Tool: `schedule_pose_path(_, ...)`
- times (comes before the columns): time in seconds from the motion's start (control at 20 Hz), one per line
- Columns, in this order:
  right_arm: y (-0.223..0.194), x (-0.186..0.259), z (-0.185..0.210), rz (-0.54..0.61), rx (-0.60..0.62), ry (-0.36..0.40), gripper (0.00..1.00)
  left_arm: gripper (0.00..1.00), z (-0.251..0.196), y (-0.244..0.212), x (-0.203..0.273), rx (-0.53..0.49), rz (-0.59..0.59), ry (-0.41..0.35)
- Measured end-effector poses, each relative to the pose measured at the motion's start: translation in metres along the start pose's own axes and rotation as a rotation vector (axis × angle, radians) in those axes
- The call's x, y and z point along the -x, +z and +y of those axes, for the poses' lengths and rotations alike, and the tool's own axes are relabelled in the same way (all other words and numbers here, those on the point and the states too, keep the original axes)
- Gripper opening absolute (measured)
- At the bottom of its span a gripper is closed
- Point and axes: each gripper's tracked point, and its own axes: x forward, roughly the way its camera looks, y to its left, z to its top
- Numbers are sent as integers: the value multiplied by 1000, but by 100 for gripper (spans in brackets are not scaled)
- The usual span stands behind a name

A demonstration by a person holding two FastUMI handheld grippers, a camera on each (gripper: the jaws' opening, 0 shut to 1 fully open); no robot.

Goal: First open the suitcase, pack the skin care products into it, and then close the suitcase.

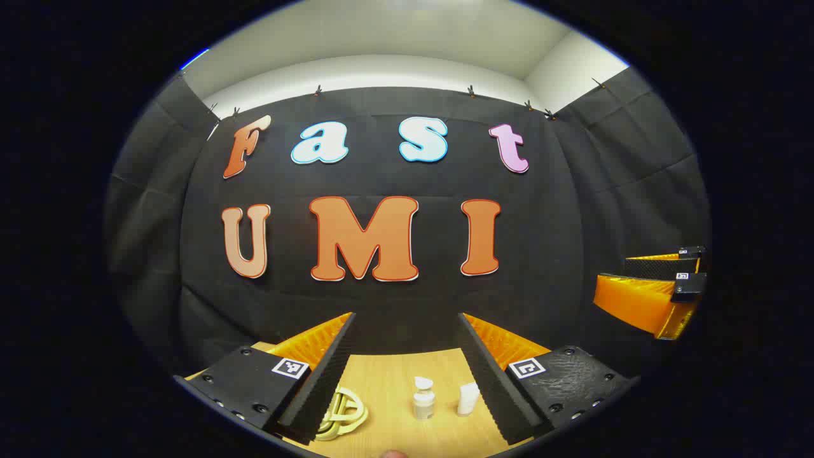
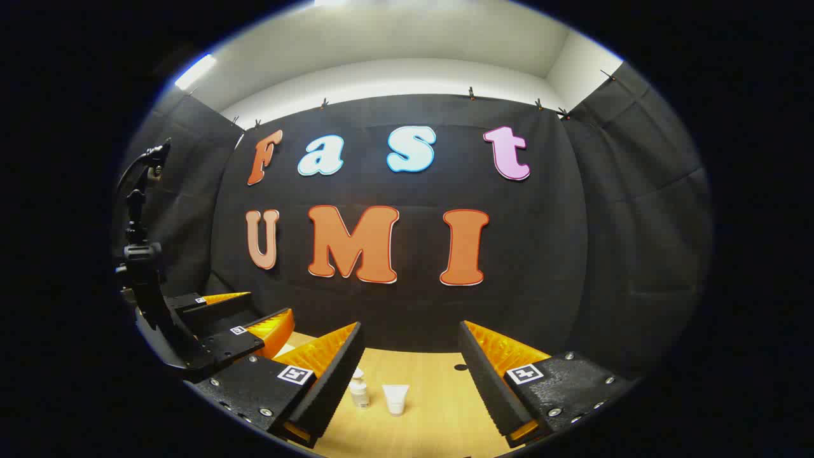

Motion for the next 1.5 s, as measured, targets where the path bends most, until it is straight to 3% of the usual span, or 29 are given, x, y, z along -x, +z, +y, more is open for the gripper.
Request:
schedule_pose_path(0.05, 3, 0, 10, -8, 12, 6, 98, 100, 4, 1, 2, -4, 6, -10)
schedule_pose_path(0.2, 0, -10, 33, -2, 34, 4, 92, 100, 16, 0, 0, 9, 15, -63)
schedule_pose_path(0.5, -5, -40, 71, -15, 24, -59, 95, 98, 54, 11, -14, 26, -25, -108)
schedule_pose_path(0.7, -15, -51, 71, 5, 42, -120, 92, 100, 72, 6, -24, 53, -38, -126)
schedule_pose_path(0.75, -17, -52, 68, 10, 45, -135, 95, 98, 77, 5, -26, 58, -41, -126)
schedule_pose_path(1.05, -33, -54, 62, 32, 90, -138, 92, 98, 106, -9, -24, 62, -34, -42)
schedule_pose_path(1.35, -56, -65, 77, 64, 106, -55, 95, 98, 119, 0, -15, -18, -92, 23)
schedule_pose_path(1.5, -61, -73, 76, 64, 87, -40, 95, 98, 115, -24, -23, -47, -46, 33)
